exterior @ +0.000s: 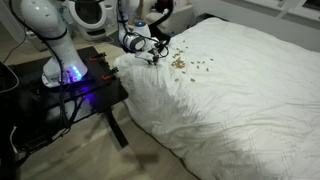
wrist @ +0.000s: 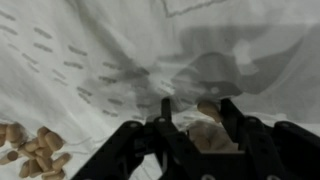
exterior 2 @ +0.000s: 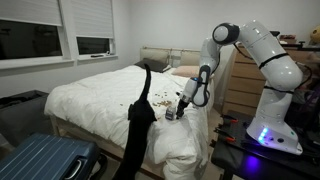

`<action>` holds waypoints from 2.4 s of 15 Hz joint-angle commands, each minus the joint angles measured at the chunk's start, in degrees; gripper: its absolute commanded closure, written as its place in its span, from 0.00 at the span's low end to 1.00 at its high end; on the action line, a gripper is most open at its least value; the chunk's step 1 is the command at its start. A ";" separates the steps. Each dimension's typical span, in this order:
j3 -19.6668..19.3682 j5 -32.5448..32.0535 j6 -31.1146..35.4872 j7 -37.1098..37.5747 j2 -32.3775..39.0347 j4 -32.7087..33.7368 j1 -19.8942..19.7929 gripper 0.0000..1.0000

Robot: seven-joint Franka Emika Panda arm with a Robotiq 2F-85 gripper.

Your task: Pick up some of the objects on the bed and place them in the jar

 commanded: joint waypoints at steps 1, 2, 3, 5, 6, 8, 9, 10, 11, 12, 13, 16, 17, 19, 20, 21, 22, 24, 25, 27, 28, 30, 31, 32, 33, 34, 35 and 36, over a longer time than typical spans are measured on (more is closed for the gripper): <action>-1.02 -1.09 0.58 2.41 0.35 0.96 0.81 0.18; -1.02 -1.05 0.58 2.48 0.37 1.01 0.84 0.12; -0.99 -1.01 0.58 2.55 0.43 1.04 0.85 0.11; -0.97 -1.05 0.59 2.60 0.48 1.01 0.87 0.42; -0.93 -1.04 0.59 2.68 0.49 0.97 0.87 0.42; -0.89 -1.00 0.59 3.09 0.51 0.94 0.89 0.53; -0.92 -1.00 0.59 3.15 0.50 0.90 0.93 0.61; -0.92 -1.03 0.59 3.14 0.47 0.90 0.94 0.68; -0.91 -1.03 0.59 3.15 0.43 0.91 0.95 0.77; -0.92 -1.01 0.59 3.16 0.39 0.93 0.99 0.83; -0.92 -0.98 0.59 3.18 0.33 0.92 1.03 0.92; -0.98 -0.88 0.58 3.26 0.12 0.95 1.10 1.00; -1.18 -0.72 0.57 3.33 -0.04 0.85 1.23 1.00; -1.80 -0.24 0.54 3.58 -0.48 0.36 1.57 0.99; -2.32 0.13 0.60 3.83 -0.72 -0.02 1.96 0.99; -2.79 0.50 0.30 4.45 -1.42 -0.55 2.24 0.99; -3.14 0.67 -0.08 4.95 -2.18 -0.96 2.39 0.99; -3.67 0.96 -0.84 6.29 -3.84 -1.79 2.63 0.99; -4.08 1.15 -0.73 6.76 -4.58 -2.20 2.97 0.99; -5.12 1.75 -0.78 7.39 -6.21 -2.94 3.95 0.99; -5.85 2.29 -1.24 7.69 -7.32 -3.44 4.71 0.99; -6.84 3.17 -2.90 8.10 -9.80 -4.51 5.77 0.99; -7.32 3.66 -4.10 8.19 -11.29 -5.18 6.39 0.99; -7.80 4.02 -5.25 8.22 -12.59 -5.71 6.94 0.99; -8.70 4.59 -6.40 8.25 -13.93 -6.36 8.07 0.99; -9.83 5.21 -7.62 8.42 -15.05 -6.76 9.43 0.99; -11.13 5.80 -8.79 8.72 -16.04 -7.17 11.01 0.99; -12.69 6.19 -9.92 8.84 -17.01 -7.51 12.82 0.99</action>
